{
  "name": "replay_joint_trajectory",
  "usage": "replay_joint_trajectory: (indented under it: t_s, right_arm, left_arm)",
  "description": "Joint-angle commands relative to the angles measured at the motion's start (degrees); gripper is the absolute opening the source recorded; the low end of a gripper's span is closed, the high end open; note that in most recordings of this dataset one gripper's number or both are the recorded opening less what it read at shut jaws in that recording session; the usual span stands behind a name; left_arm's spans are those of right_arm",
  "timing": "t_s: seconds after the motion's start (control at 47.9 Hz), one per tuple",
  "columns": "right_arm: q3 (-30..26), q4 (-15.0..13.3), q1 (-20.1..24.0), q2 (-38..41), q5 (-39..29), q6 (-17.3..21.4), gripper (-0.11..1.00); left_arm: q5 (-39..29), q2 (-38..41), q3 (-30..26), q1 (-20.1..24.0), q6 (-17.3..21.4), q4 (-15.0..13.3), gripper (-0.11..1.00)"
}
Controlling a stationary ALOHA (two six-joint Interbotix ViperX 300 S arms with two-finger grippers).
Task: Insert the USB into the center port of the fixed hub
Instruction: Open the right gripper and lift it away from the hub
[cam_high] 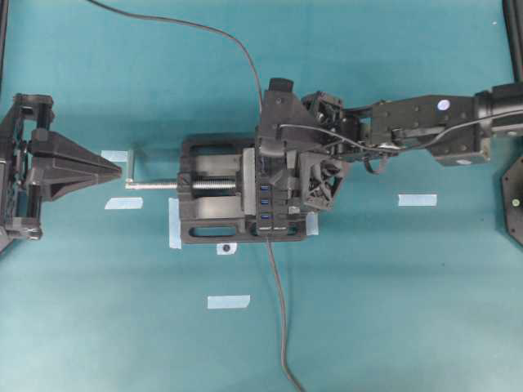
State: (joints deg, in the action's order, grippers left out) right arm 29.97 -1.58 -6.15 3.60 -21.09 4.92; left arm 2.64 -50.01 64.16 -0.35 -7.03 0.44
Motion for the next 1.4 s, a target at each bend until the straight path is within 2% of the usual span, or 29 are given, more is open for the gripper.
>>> replay_joint_trajectory:
  t_s: [0.0, 0.501, 1.023, 1.377]
  right_arm:
    - [-0.53, 0.09, 0.18, -2.46, 0.09, 0.26, 0.68]
    - [0.79, 0.09, 0.70, -5.98, -2.02, 0.09, 0.68]
    - [6.33, 0.09, 1.67, -12.74, 3.60, 0.26, 0.68]
    - [8.53, 0.09, 2.37, -13.80, 5.80, 0.18, 0.68]
  left_arm:
    - [0.35, 0.18, -0.79, 0.09, -0.09, 0.00, 0.01]
    - [0.35, 0.18, -0.70, 0.09, -0.09, 0.00, 0.01]
    - [0.35, 0.18, -0.70, 0.09, 0.00, 0.09, 0.01]
    - [0.35, 0.18, -1.23, 0.26, -0.09, 0.09, 0.01]
